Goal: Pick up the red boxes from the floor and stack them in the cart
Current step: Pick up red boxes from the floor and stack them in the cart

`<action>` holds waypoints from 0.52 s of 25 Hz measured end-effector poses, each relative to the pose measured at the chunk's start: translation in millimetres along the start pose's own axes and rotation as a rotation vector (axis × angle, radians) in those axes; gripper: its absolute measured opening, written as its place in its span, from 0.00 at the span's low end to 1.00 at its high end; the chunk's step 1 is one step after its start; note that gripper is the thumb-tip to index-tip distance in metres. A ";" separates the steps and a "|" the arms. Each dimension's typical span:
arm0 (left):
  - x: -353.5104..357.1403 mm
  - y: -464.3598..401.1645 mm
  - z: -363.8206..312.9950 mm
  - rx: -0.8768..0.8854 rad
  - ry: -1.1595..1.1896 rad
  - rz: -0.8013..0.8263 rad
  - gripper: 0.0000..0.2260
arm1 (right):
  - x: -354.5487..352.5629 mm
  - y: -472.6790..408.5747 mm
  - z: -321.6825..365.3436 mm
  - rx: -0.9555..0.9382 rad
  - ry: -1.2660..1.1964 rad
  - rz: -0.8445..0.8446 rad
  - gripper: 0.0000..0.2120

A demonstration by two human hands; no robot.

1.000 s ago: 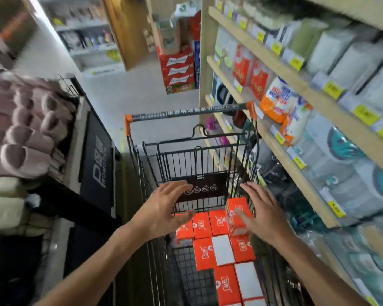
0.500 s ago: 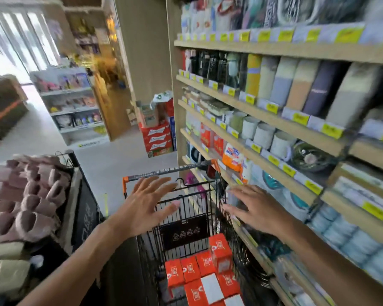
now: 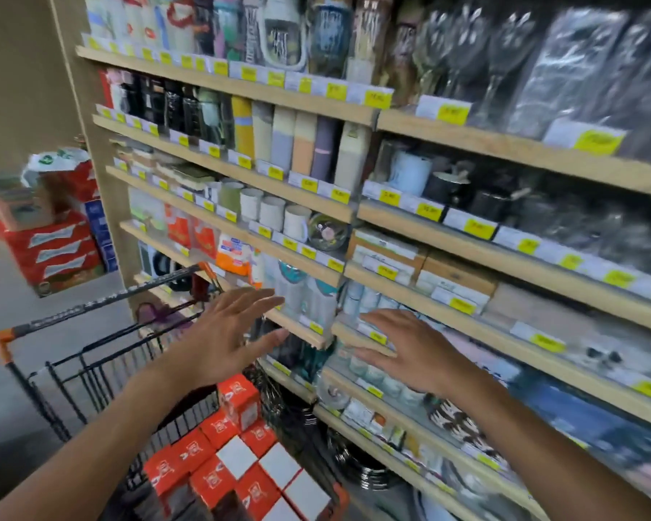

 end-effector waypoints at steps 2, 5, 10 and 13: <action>13.4 -31.0 -43.0 0.128 -0.013 0.031 0.32 | -0.9 48.2 -32.9 0.100 -0.046 -0.048 0.36; 34.2 -65.8 -101.9 0.244 -0.042 0.081 0.35 | 1.4 113.2 -73.8 0.209 -0.065 -0.151 0.34; 76.6 -111.5 -222.2 0.422 -0.106 0.176 0.38 | 22.0 241.9 -144.3 0.390 -0.091 -0.189 0.45; 109.4 -127.1 -301.2 0.514 -0.120 0.198 0.38 | 35.9 320.0 -184.9 0.479 -0.103 -0.221 0.45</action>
Point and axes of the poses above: each hand's wrist, its own y-axis away from the middle knuckle, its own x-axis out of the palm, z = x × y, the point moved 3 cm from there along -y, towards the middle knuckle, and after that the axes turned 13 degrees about z, right-handed, at the moved point
